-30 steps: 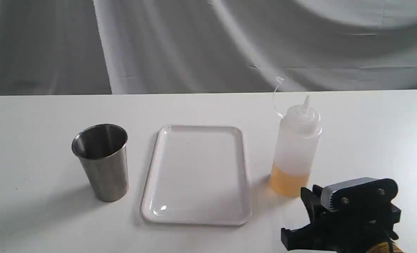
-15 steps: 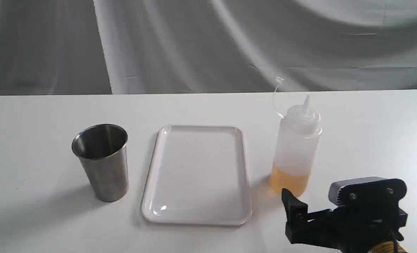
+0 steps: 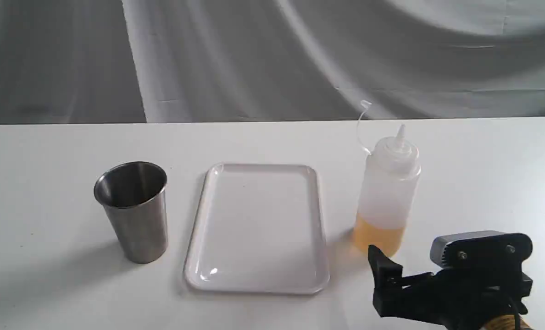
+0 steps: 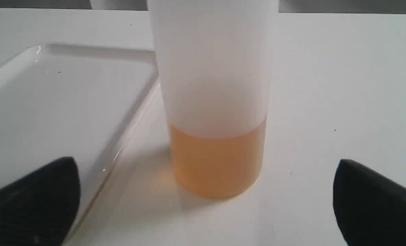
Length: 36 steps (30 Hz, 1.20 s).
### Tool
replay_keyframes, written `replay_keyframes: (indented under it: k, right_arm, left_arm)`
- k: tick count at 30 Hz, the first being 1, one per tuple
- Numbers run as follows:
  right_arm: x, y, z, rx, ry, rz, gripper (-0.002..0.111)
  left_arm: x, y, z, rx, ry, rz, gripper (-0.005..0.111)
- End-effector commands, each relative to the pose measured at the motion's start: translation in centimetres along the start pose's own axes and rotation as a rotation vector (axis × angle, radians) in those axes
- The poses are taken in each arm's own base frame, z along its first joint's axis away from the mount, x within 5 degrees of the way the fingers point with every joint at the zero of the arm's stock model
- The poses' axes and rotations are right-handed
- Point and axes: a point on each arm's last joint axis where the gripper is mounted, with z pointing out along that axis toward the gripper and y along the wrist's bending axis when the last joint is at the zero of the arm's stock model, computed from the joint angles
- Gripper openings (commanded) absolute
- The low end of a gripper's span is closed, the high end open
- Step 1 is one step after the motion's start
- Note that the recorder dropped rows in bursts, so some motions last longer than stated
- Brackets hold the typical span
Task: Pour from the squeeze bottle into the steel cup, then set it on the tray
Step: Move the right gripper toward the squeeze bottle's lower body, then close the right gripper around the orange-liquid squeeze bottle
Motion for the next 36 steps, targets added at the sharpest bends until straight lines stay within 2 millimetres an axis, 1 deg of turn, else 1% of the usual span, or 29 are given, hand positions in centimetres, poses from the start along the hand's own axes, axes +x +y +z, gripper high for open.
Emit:
replay_keyframes:
  k: [1,4,10,15,26,31,36]
  right_arm:
    - [-0.1,0.0,0.0,-0.001,-0.013,0.004,0.104]
    - [-0.1,0.0,0.1,0.005,-0.016,0.007,0.104]
    - [0.0,0.3,1.4,0.020,-0.021,-0.017,0.104]
    - [-0.2,0.4,1.7,0.019,-0.031,-0.017,0.104]
    - [-0.3,0.5,1.8,0.009,-0.035,-0.086,0.104]
    - [-1.0,0.8,2.5,0.009,-0.067,-0.073,0.104]
    - [-1.6,0.2,3.3,0.044,-0.093,-0.053,0.104]
  left_arm:
    - [0.1,0.0,0.0,0.005,-0.009,0.000,0.008]
    - [0.1,0.0,0.0,0.005,-0.009,0.000,0.008]
    - [0.1,0.0,0.0,0.005,-0.009,0.000,0.008]
    - [0.1,0.0,0.0,0.005,-0.009,0.000,0.008]
    - [0.1,0.0,0.0,0.005,-0.009,0.000,0.008]
    - [0.1,0.0,0.0,0.005,-0.009,0.000,0.008]
    - [0.1,0.0,0.0,0.005,-0.009,0.000,0.008]
